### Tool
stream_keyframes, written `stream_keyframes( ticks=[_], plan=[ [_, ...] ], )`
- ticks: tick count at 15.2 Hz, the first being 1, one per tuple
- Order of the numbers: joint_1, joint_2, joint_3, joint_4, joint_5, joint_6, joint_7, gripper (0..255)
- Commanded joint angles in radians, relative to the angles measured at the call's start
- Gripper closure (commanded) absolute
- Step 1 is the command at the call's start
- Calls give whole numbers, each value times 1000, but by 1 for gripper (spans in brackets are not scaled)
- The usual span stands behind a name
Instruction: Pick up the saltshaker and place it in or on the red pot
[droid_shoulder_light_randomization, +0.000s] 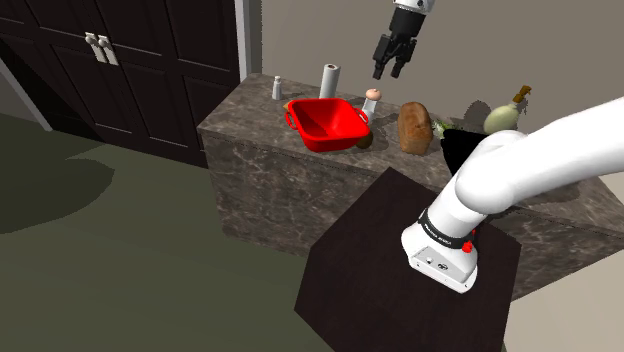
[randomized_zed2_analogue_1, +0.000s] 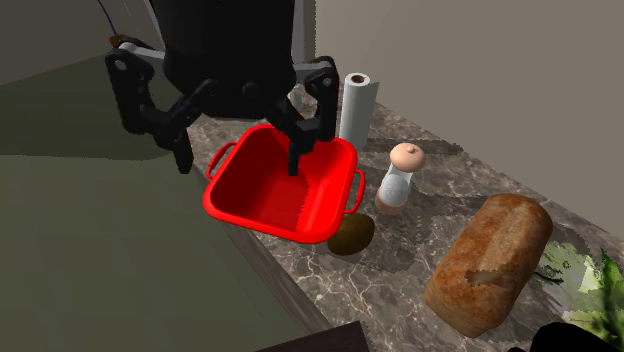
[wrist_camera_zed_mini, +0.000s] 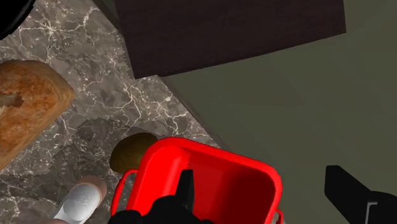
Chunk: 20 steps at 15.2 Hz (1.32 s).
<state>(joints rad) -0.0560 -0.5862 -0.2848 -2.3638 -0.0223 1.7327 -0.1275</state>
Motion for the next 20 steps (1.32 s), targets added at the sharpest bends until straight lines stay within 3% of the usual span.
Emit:
stream_keyframes(
  ticks=[1,6,11,20],
  plan=[
    [-9,47,-39,11,-10,41,-41,0],
    [-20,186,-134,54,-7,142,-145,0],
    [-24,350,-226,127,41,228,-263,0],
    [-75,707,-336,340,256,307,-519,0]
  ],
)
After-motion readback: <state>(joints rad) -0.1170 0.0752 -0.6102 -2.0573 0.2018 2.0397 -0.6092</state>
